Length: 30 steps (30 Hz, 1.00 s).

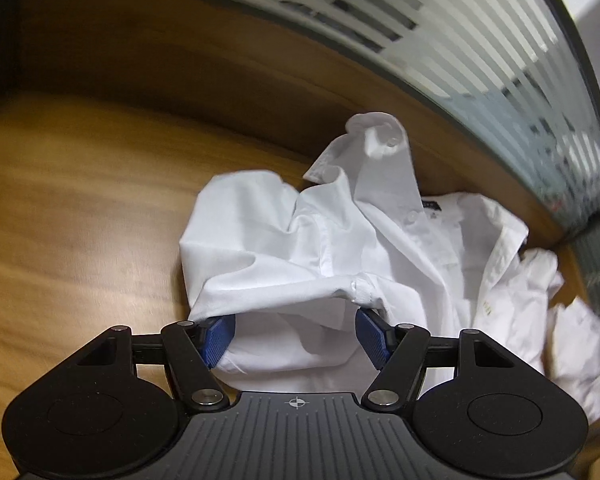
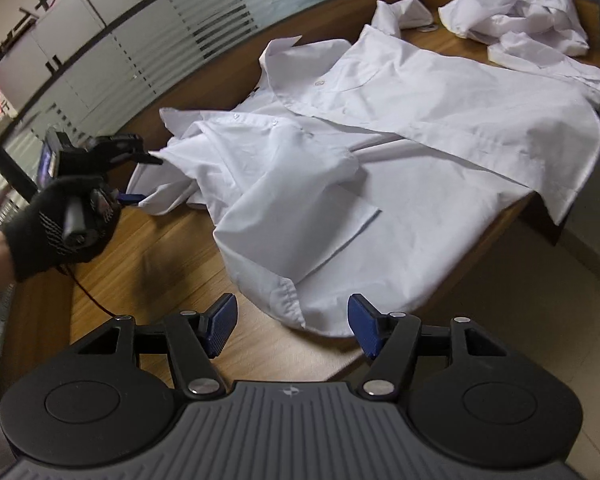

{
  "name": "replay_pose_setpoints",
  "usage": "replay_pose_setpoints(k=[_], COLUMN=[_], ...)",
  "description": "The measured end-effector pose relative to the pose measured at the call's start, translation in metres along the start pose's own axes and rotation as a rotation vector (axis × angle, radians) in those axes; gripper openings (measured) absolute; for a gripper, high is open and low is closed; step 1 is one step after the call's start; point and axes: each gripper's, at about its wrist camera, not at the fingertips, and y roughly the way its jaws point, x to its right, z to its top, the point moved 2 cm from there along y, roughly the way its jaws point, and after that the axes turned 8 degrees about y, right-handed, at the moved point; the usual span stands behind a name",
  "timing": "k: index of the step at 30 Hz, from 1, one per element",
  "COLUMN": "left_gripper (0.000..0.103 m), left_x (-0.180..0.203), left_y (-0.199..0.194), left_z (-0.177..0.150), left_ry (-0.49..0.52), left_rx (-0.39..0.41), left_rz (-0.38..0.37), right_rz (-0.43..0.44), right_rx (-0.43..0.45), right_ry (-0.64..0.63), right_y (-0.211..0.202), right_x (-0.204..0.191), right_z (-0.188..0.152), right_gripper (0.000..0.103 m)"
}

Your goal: Fold clothes

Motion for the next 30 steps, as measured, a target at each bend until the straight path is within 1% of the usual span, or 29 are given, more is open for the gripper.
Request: replay_pose_setpoints(k=[2, 4, 5, 6, 7, 8, 9, 10, 11, 12, 13, 16, 18, 20, 22, 23, 24, 25, 27, 29, 30], left_gripper=[0.069, 0.068, 0.066, 0.062, 0.056, 0.05, 0.034, 0.023, 0.019, 0.013, 0.009, 0.006, 0.004, 0.004, 0.004, 0.004, 0.004, 0.004, 0.004, 0.005, 0.007], left_x=[-0.006, -0.01, -0.013, -0.015, -0.017, -0.018, -0.02, -0.02, -0.021, -0.02, -0.02, -0.018, -0.019, -0.023, -0.025, -0.025, -0.023, -0.021, -0.017, -0.011, -0.009], left_y=[0.001, 0.001, 0.0, 0.0, -0.001, -0.002, -0.002, -0.002, -0.003, -0.005, -0.007, -0.011, -0.01, -0.01, -0.011, -0.01, -0.01, -0.01, -0.01, -0.009, -0.009], left_z=[-0.002, -0.003, -0.002, -0.001, 0.0, 0.001, 0.002, 0.004, 0.007, 0.009, 0.012, 0.021, 0.026, 0.028, 0.026, 0.026, 0.025, 0.023, 0.02, 0.015, 0.012], left_ry=[-0.062, -0.104, -0.123, -0.143, -0.151, -0.156, -0.162, -0.16, -0.156, -0.152, -0.147, -0.137, -0.118, -0.131, -0.141, -0.142, -0.118, -0.089, -0.031, 0.03, 0.061], left_rx=[-0.006, -0.013, -0.014, -0.011, -0.008, -0.006, -0.003, -0.003, 0.0, 0.011, 0.024, 0.055, 0.059, 0.063, 0.068, 0.075, 0.078, 0.081, 0.086, 0.083, 0.081], left_rz=[-0.02, -0.032, -0.033, -0.035, -0.036, -0.037, -0.039, -0.046, -0.054, -0.06, -0.066, -0.063, -0.043, -0.029, -0.018, -0.001, 0.015, 0.029, 0.058, 0.066, 0.069], right_rz=[-0.01, -0.014, -0.016, -0.018, -0.02, -0.007, 0.007, 0.021, 0.035, 0.05, 0.064, 0.106, 0.142, 0.166, 0.181, 0.193, 0.199, 0.188, 0.137, 0.062, 0.045], right_rx=[0.006, 0.004, 0.0, -0.008, -0.015, -0.014, -0.012, -0.01, -0.008, -0.006, -0.004, 0.002, 0.059, 0.114, 0.15, 0.159, 0.155, 0.143, 0.101, 0.045, 0.038], right_ry=[-0.032, -0.035, -0.03, -0.025, -0.02, -0.007, 0.007, 0.02, 0.033, 0.047, 0.06, 0.1, 0.135, 0.158, 0.181, 0.197, 0.206, 0.207, 0.201, 0.201, 0.205], right_y=[0.018, 0.037, 0.047, 0.055, 0.063, 0.061, 0.059, 0.056, 0.053, 0.05, 0.047, 0.039, 0.012, -0.016, -0.039, -0.047, -0.052, -0.053, -0.046, -0.031, -0.027], right_x=[-0.005, -0.006, -0.006, -0.005, -0.005, -0.004, -0.004, -0.003, -0.003, -0.002, -0.001, 0.0, 0.0, -0.002, -0.001, -0.001, 0.001, 0.003, 0.009, 0.017, 0.02], right_z=[-0.002, 0.0, 0.002, 0.003, 0.004, 0.004, 0.004, 0.004, 0.004, 0.004, 0.004, 0.005, 0.008, 0.009, 0.008, 0.006, 0.001, -0.004, -0.017, -0.03, -0.033], right_gripper=[0.068, 0.068, 0.067, 0.065, 0.056, 0.05, 0.03, 0.01, 0.009, 0.007, 0.007, 0.006, 0.006, 0.005, 0.005, 0.005, 0.005, 0.005, 0.005, 0.004, 0.003])
